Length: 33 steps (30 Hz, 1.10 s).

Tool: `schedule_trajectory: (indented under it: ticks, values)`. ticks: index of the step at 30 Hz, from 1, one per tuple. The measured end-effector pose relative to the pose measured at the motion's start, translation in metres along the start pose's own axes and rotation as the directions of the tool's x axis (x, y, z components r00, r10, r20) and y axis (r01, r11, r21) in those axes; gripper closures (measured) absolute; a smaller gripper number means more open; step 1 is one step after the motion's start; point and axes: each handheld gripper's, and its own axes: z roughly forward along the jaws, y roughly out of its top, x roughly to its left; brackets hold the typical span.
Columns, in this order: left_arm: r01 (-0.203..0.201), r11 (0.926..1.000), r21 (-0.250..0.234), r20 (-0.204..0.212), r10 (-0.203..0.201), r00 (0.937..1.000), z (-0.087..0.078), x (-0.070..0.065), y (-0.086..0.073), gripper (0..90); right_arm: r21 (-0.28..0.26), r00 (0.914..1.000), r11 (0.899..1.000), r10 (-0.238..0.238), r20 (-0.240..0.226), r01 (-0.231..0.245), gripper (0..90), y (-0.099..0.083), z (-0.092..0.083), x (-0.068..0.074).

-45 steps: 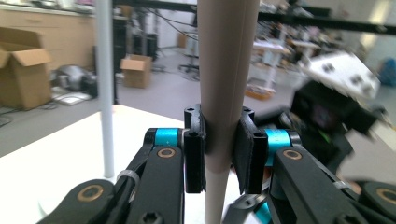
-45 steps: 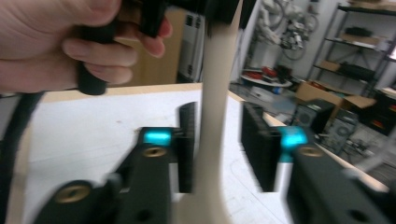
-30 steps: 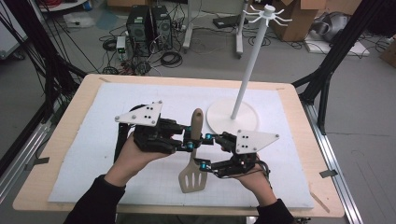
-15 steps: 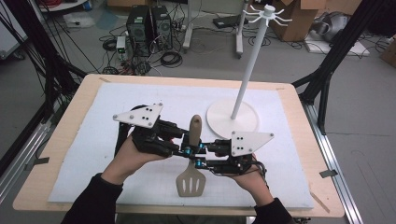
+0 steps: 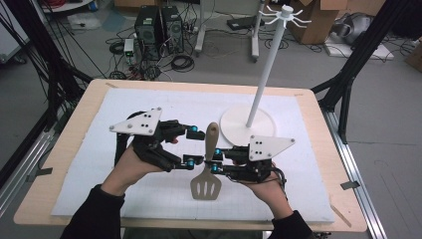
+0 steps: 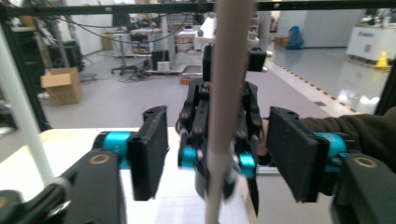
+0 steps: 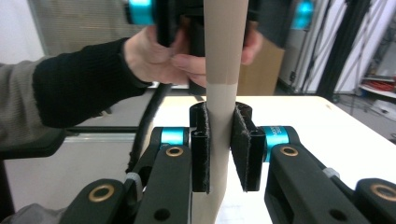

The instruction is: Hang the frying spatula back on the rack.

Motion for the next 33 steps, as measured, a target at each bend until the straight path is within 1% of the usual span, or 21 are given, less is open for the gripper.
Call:
schedule_trajectory:
  ticks: [4,5,7,9,12,14,16,17,20,21,22,23,24,28,33]
  values:
    - [-0.006,0.9999,0.011,-0.064,0.007,0.9979,-0.016,-0.005,-0.009,27.3,0.005,0.9992,1.000,0.019,0.036,-0.019,78.8,0.003,-0.007,-0.008]
    - [-0.007,0.9999,0.011,-0.076,0.008,0.9971,-0.021,-0.006,-0.012,26.7,0.003,0.9986,1.000,0.019,0.050,-0.019,78.8,0.004,-0.009,-0.010]
    - [0.002,1.0000,0.005,-0.094,-0.002,0.9956,-0.030,-0.009,-0.019,25.0,-0.003,0.9975,1.000,0.031,0.063,-0.031,78.8,0.007,-0.014,-0.016]
    - [0.002,1.0000,0.003,-0.122,-0.002,0.9926,-0.038,-0.013,-0.026,23.5,-0.015,0.9954,0.999,0.038,0.088,-0.037,78.8,0.010,-0.019,-0.024]
    - [0.004,1.0000,0.003,-0.152,-0.004,0.9884,-0.049,-0.020,-0.035,22.9,-0.014,0.9917,0.999,0.051,0.118,-0.050,78.8,0.016,-0.025,-0.034]
    - [0.005,1.0000,0.007,-0.169,-0.004,0.9857,-0.054,-0.025,-0.041,22.1,-0.020,0.9902,0.998,0.062,0.125,-0.060,78.8,0.020,-0.029,-0.042]
    - [0.012,0.9999,0.007,-0.176,-0.010,0.9844,-0.060,-0.029,-0.047,20.7,-0.023,0.9880,0.998,0.065,0.140,-0.062,78.8,0.024,-0.032,-0.050]
    - [0.010,0.9999,0.013,-0.185,-0.007,0.9826,-0.063,-0.030,-0.050,20.5,-0.019,0.9866,0.998,0.067,0.149,-0.065,78.8,0.025,-0.033,-0.054]
    - [0.009,0.9997,0.021,-0.197,-0.004,0.9804,-0.071,-0.035,-0.058,20.1,-0.014,0.9814,0.997,0.077,0.176,-0.076,78.8,0.030,-0.038,-0.065]
    - [0.011,0.9998,0.018,-0.197,-0.007,0.9804,-0.073,-0.037,-0.061,20.1,-0.014,0.9798,0.997,0.079,0.184,-0.077,78.8,0.031,-0.040,-0.069]
    - [0.015,0.9998,0.014,-0.195,-0.012,0.9807,-0.075,-0.038,-0.064,20.1,-0.013,0.9781,0.996,0.092,0.187,-0.091,78.8,0.032,-0.042,-0.072]
    - [0.020,0.9997,0.017,-0.197,-0.017,0.9803,-0.077,-0.039,-0.068,20.1,-0.017,0.9780,0.996,0.094,0.187,-0.092,78.8,0.034,-0.045,-0.076]
    - [0.021,0.9996,0.020,-0.202,-0.016,0.9792,-0.079,-0.040,-0.071,20.1,-0.023,0.9761,0.995,0.099,0.194,-0.096,78.8,0.035,-0.047,-0.079]
    - [0.031,0.9994,0.017,-0.206,-0.026,0.9783,-0.085,-0.043,-0.080,20.2,-0.026,0.9684,0.994,0.109,0.225,-0.106,78.8,0.041,-0.054,-0.092]
    - [0.038,0.9992,0.008,-0.208,-0.036,0.9774,-0.089,-0.043,-0.086,20.3,-0.023,0.9562,0.993,0.115,0.269,-0.113,78.8,0.048,-0.062,-0.106]
